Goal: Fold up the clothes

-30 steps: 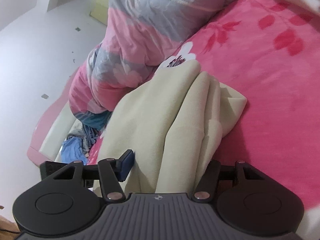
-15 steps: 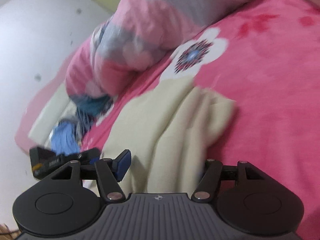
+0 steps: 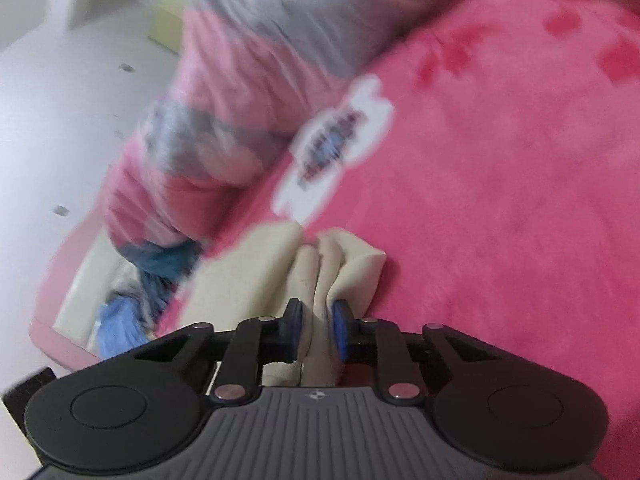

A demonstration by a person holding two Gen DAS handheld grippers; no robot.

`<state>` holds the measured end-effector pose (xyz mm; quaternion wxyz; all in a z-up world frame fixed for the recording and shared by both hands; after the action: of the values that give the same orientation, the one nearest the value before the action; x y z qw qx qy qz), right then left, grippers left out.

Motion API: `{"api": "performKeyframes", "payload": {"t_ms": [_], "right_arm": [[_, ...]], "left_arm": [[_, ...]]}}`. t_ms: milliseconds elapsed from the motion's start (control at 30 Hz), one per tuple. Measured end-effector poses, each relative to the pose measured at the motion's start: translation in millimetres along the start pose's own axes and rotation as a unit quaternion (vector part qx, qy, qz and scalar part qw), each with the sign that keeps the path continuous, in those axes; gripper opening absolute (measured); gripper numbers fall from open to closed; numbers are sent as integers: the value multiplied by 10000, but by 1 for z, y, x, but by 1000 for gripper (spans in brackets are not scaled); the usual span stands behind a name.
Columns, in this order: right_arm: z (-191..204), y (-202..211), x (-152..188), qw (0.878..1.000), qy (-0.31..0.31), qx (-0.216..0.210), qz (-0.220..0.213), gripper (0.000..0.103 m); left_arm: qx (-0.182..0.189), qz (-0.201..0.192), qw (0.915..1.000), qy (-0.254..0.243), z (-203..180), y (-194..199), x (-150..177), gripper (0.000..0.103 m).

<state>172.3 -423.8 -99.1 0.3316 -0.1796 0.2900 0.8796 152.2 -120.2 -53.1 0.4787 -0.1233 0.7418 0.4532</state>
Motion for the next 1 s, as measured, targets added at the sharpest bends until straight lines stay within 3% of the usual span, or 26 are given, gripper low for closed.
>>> {"api": "performKeyframes", "payload": {"t_ms": [67,133,167,267,333,467,567,667,767,867,900,1000], "right_arm": [[9,5,-2,9988,416,-96,-249,17],[12,10,-3,9911,1088,312,-702,12],[3,13,-8,9873,1111,645,-932,12],[-43,33,-22,9920,-358,347,-1164,12],[-46,40,-21,9926,-426,234,-1112,14],[-41,14,-10,9976,-620,-3,-315,21],[-37,-13,-5,9988,-460,138,19,17],[-26,-16,-8,9997,-175,-4,-169,6],[-11,-6,-11,9982,350,-174,-444,6],[-35,-14,-9,9995,-83,253,-161,6],[-45,-10,-10,9988,-464,75,-153,7],[-43,32,-12,9954,-622,-158,-717,10]], "left_arm": [[-221,45,9985,-494,-9,-3,7,89],[-320,88,9957,-867,-16,-5,11,90],[-331,105,9949,-949,-18,-6,11,90],[-292,133,9953,-914,-15,-6,10,90],[-256,130,9956,-887,-14,-5,10,90],[-215,112,9957,-897,-17,-6,10,93],[-186,70,9963,-840,-17,-7,11,94],[-123,3,9970,-769,-15,-6,12,95],[-84,-2,9975,-704,-14,-5,13,95],[-110,48,9972,-734,-15,-7,11,95],[-126,65,9970,-756,-16,-7,11,96],[-167,79,9966,-804,-17,-8,12,97]]}}
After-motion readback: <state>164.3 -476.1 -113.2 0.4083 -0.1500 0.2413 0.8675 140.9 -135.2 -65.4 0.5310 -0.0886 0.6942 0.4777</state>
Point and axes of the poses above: each gripper's, at about its wrist camera, not at the fingertips, and y roughly against the way its jaws point, z to its left, x to its underside, the point moved 5 cm from there along -y, roughly the way its jaws point, and after that the axes turned 2 degrees about -x, right-handed, at the moved point
